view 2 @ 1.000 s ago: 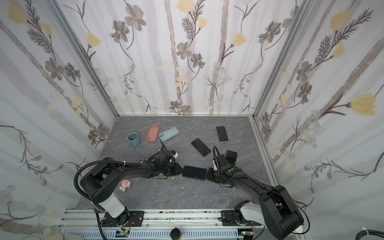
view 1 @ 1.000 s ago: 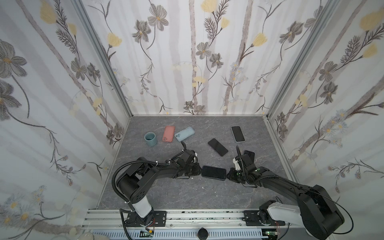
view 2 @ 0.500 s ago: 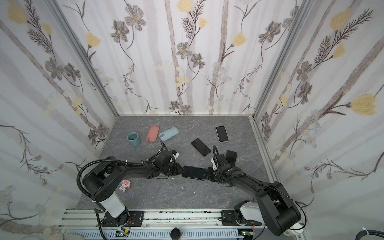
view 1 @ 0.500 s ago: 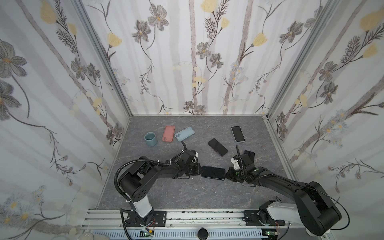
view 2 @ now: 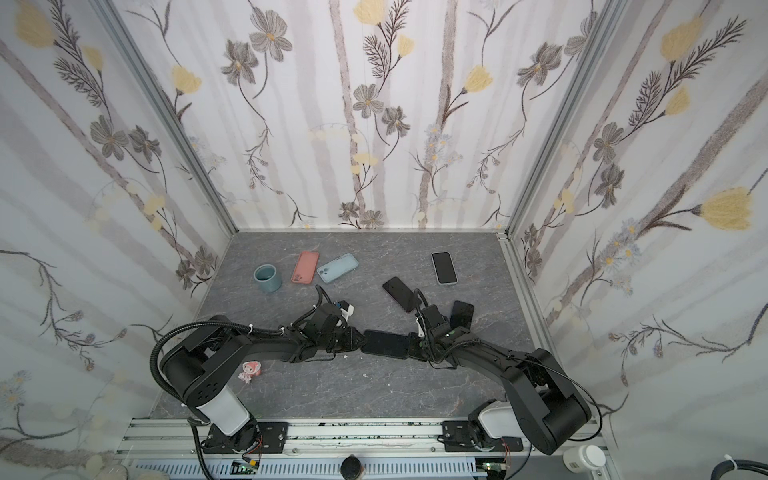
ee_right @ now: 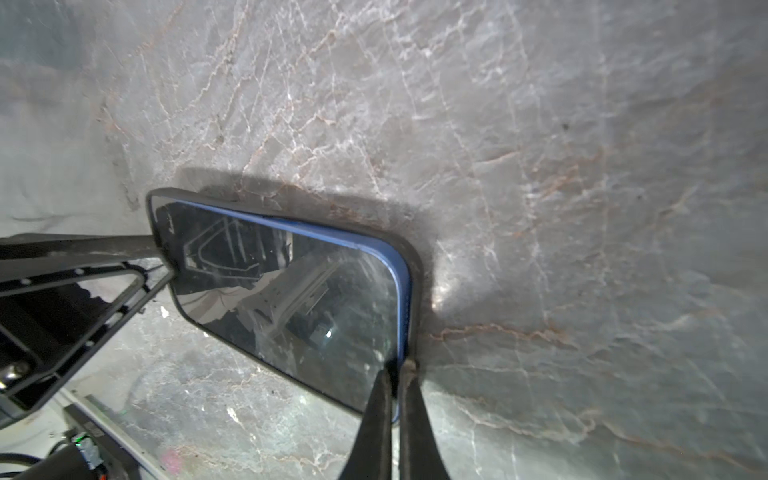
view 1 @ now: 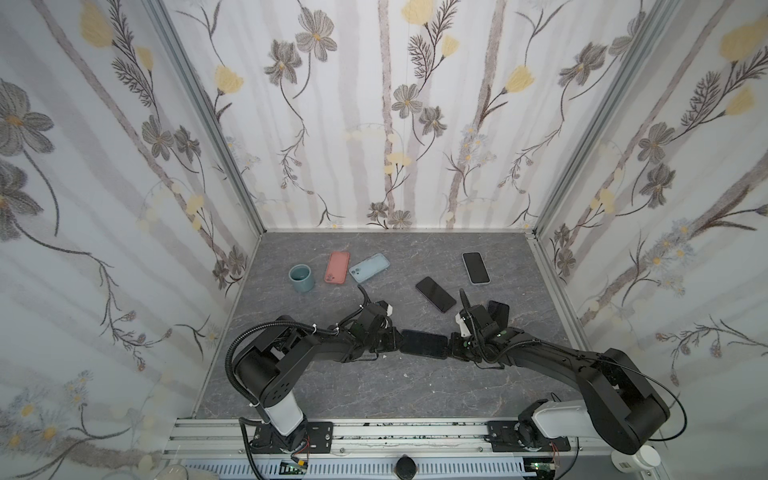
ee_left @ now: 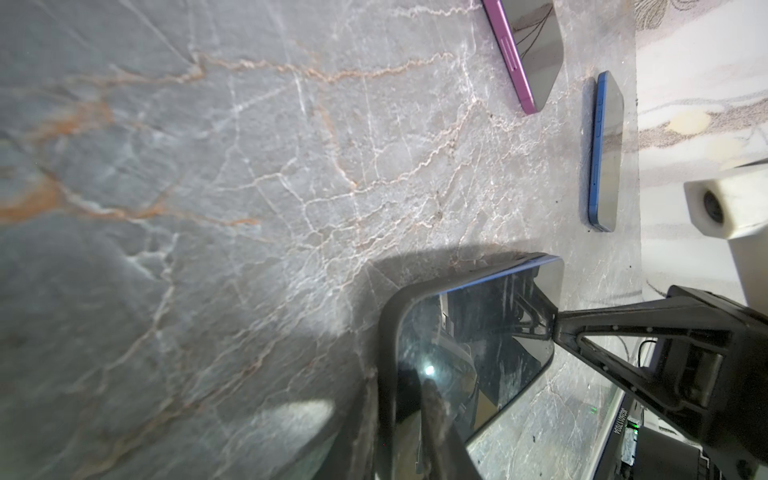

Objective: Put the phone into the phone case

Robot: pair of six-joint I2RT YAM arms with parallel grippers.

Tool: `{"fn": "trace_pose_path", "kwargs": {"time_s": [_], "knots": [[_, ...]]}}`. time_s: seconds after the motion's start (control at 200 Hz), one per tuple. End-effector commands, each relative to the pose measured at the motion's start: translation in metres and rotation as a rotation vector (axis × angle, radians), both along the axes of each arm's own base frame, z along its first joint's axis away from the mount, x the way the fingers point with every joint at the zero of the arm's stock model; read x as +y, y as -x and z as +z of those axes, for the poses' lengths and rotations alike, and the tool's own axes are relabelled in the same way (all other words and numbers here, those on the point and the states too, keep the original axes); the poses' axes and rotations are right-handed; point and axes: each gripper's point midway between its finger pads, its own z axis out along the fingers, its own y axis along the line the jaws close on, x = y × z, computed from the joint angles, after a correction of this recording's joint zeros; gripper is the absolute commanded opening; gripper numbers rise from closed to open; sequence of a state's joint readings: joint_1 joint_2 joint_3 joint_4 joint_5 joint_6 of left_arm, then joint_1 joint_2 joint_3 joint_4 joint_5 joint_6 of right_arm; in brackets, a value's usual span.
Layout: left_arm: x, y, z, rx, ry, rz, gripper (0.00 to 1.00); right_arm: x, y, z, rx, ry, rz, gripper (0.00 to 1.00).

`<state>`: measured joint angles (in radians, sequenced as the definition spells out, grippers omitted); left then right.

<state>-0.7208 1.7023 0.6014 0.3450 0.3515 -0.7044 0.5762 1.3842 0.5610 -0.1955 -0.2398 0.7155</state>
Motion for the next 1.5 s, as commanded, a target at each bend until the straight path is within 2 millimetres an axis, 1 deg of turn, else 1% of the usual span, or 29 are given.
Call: {"fn": "trace_pose_path", "kwargs": {"time_s": [0.0, 0.15, 0.22, 0.28, 0.365, 0.45, 0.639, 0.764, 0.829, 0.869, 0.939, 0.949, 0.979, 1.209, 1.364, 1.494], "knots": [[0.064, 0.058, -0.060, 0.259, -0.308, 0.036, 0.23, -0.003, 0.014, -0.005, 0.047, 0.067, 0.061, 0.05], [0.068, 0.058, -0.064, 0.260, -0.329, 0.045, 0.22, 0.000, -0.006, 0.024, -0.037, 0.095, 0.061, 0.10], [0.066, 0.056, -0.061, 0.250, -0.325, 0.048, 0.22, 0.003, -0.015, 0.038, -0.077, 0.089, 0.060, 0.12], [0.065, 0.051, -0.056, 0.237, -0.320, 0.053, 0.22, 0.004, -0.019, 0.043, -0.096, 0.091, 0.066, 0.13], [0.061, 0.044, -0.050, 0.219, -0.312, 0.056, 0.22, 0.003, -0.021, 0.042, -0.097, 0.106, 0.078, 0.16], [0.054, 0.037, -0.041, 0.205, -0.292, 0.055, 0.22, 0.001, -0.023, 0.037, -0.091, 0.113, 0.083, 0.17], [0.043, 0.024, -0.024, 0.182, -0.263, 0.063, 0.23, 0.007, -0.024, 0.031, -0.075, 0.089, 0.109, 0.17], [0.041, 0.016, -0.015, 0.165, -0.244, 0.077, 0.27, 0.008, -0.026, 0.030, -0.072, 0.076, 0.120, 0.19], [0.040, 0.010, -0.011, 0.152, -0.237, 0.078, 0.33, 0.009, -0.026, 0.029, -0.072, 0.071, 0.128, 0.20], [0.039, 0.008, -0.010, 0.148, -0.237, 0.077, 0.35, 0.009, -0.026, 0.029, -0.072, 0.069, 0.131, 0.20], [0.038, 0.004, -0.009, 0.141, -0.240, 0.076, 0.37, 0.009, -0.027, 0.028, -0.070, 0.068, 0.135, 0.20], [0.038, 0.003, -0.008, 0.141, -0.239, 0.075, 0.37, 0.013, -0.033, 0.036, -0.092, 0.056, 0.133, 0.20], [0.037, 0.001, -0.007, 0.139, -0.236, 0.074, 0.37, 0.015, -0.037, 0.039, -0.101, 0.050, 0.134, 0.20], [0.034, -0.006, -0.002, 0.125, -0.231, 0.071, 0.38, 0.024, -0.042, 0.041, -0.108, 0.016, 0.139, 0.23], [0.034, -0.009, -0.002, 0.124, -0.229, 0.079, 0.40, 0.023, -0.042, 0.042, -0.112, 0.016, 0.136, 0.24], [0.031, -0.013, 0.003, 0.112, -0.217, 0.083, 0.41, 0.021, -0.044, 0.047, -0.131, 0.021, 0.125, 0.25]]}}
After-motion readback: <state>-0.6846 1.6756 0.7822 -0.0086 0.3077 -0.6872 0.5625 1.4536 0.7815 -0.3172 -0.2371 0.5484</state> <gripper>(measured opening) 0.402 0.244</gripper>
